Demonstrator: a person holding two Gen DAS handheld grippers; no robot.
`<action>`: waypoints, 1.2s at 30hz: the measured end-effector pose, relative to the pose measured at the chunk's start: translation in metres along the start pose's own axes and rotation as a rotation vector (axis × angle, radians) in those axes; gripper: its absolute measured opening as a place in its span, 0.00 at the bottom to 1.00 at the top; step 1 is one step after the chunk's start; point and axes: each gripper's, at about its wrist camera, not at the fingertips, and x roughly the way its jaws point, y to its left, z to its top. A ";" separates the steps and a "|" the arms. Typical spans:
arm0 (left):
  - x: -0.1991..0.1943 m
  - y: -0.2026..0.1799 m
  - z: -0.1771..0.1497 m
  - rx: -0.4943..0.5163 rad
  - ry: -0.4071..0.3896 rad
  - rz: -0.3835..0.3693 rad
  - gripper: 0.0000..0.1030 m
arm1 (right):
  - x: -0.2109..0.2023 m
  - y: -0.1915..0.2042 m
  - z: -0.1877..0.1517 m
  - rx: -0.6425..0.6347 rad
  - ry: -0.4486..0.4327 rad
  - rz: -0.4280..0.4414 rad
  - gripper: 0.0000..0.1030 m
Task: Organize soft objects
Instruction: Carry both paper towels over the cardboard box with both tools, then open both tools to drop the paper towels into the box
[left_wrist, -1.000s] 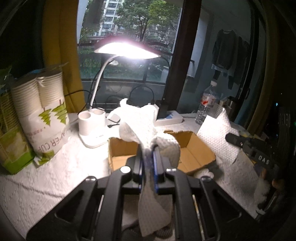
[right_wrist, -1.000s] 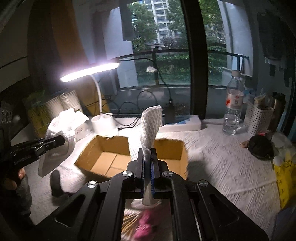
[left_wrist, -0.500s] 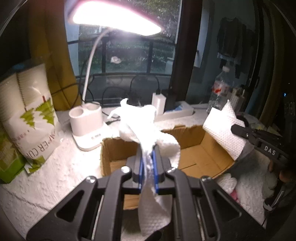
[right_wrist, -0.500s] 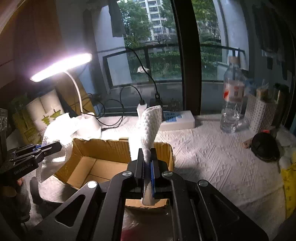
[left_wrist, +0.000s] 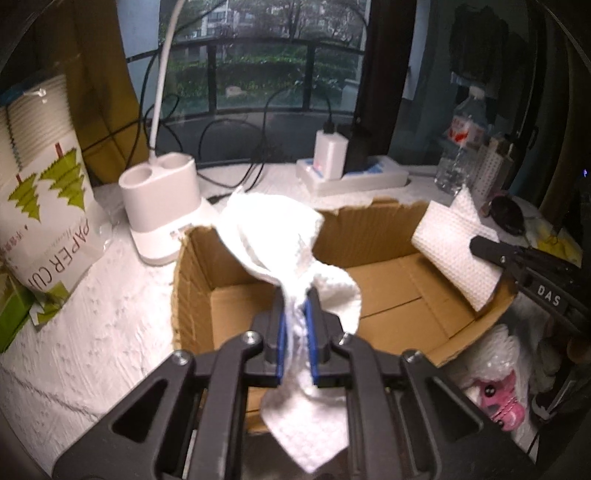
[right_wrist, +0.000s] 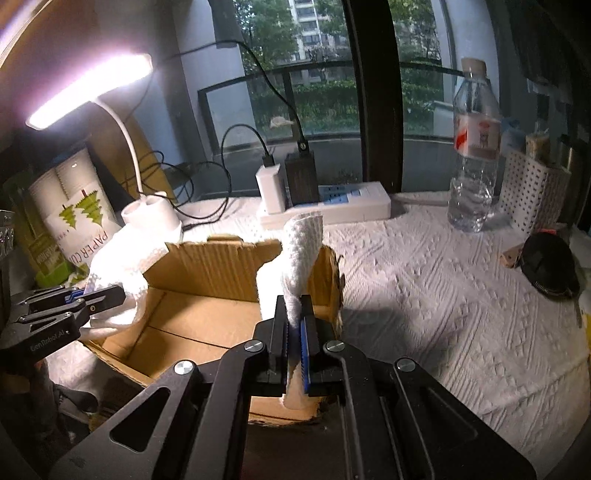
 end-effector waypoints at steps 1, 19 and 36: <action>0.002 0.001 0.000 -0.004 0.008 0.006 0.10 | 0.001 -0.001 -0.001 0.000 0.005 -0.004 0.06; 0.000 -0.007 0.002 0.003 0.032 0.043 0.53 | 0.003 0.005 -0.002 -0.007 0.018 0.016 0.34; -0.044 -0.007 0.009 -0.049 -0.078 -0.009 0.85 | -0.030 0.011 0.003 -0.019 -0.046 -0.001 0.56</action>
